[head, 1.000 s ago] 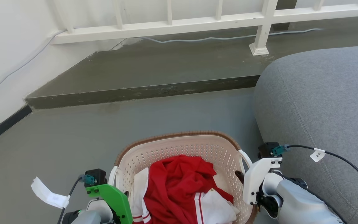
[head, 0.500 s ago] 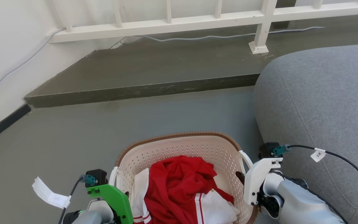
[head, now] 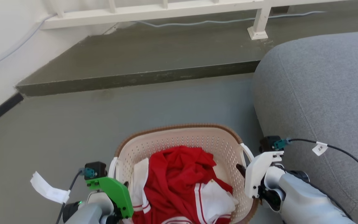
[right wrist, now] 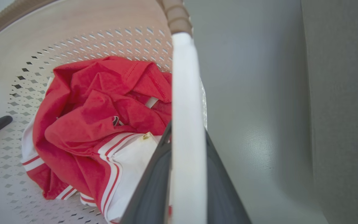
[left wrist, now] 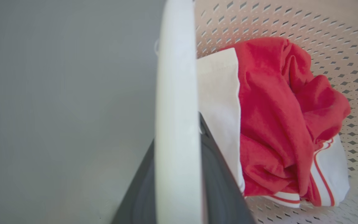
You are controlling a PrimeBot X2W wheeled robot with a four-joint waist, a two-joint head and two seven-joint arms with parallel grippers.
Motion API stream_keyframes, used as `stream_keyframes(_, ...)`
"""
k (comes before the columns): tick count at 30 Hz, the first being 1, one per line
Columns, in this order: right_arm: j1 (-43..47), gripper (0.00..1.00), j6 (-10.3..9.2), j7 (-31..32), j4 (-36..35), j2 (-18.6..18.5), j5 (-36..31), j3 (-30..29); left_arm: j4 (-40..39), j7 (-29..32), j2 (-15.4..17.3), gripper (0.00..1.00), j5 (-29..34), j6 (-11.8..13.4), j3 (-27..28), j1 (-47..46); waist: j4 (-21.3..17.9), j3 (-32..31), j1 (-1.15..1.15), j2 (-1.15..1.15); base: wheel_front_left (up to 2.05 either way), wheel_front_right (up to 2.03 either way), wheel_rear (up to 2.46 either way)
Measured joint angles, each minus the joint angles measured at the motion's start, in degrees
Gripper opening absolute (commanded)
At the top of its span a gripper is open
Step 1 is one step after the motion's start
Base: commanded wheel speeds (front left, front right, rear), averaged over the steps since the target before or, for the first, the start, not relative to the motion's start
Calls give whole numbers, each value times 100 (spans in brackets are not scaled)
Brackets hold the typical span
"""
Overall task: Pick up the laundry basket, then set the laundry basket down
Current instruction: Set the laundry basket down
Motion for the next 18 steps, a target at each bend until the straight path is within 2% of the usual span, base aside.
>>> stream_keyframes(18, -833, 0, 7, -391, -168, -218, 5, 0, -137, -433, 45, 0, 94, 149, -9, -967, -76, 1031, 0, 0, 0, 0, 0)
